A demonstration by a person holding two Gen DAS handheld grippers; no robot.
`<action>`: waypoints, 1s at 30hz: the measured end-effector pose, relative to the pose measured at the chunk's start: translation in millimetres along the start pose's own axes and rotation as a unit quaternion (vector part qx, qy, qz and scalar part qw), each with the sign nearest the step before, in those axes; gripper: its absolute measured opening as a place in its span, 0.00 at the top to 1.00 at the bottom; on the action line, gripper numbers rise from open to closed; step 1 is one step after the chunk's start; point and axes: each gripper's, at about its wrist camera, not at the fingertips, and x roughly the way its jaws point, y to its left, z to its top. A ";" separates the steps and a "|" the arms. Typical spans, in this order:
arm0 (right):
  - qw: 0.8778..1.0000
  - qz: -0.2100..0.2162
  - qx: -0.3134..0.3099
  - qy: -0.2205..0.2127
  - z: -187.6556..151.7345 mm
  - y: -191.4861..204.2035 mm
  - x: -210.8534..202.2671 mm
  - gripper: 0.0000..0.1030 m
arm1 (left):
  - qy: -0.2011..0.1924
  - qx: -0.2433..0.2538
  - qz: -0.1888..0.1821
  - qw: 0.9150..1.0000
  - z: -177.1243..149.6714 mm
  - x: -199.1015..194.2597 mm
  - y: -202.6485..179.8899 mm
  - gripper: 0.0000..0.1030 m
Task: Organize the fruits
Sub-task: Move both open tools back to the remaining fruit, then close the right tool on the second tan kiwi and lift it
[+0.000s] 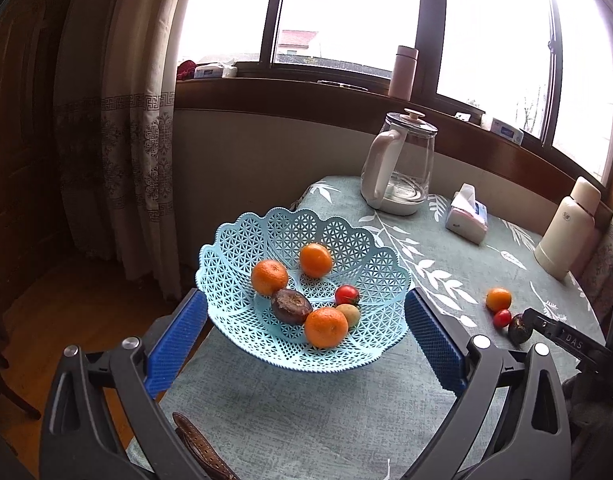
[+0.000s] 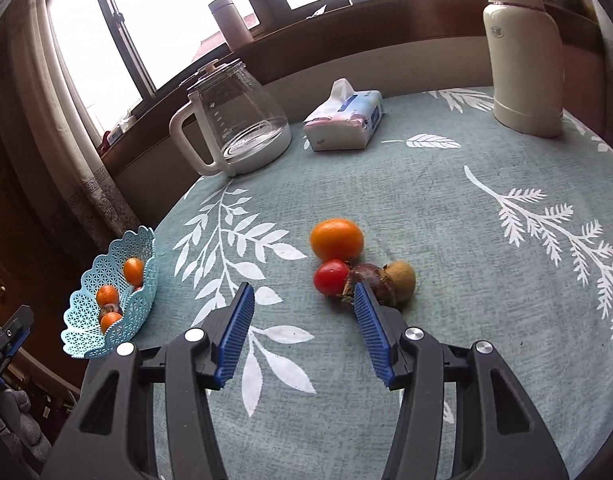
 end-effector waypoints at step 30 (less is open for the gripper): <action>0.995 0.064 -0.032 0.065 -22.7 0.1 7.4 0.47 | 0.036 0.035 -0.029 0.998 -18.6 24.8 -46.1 0.03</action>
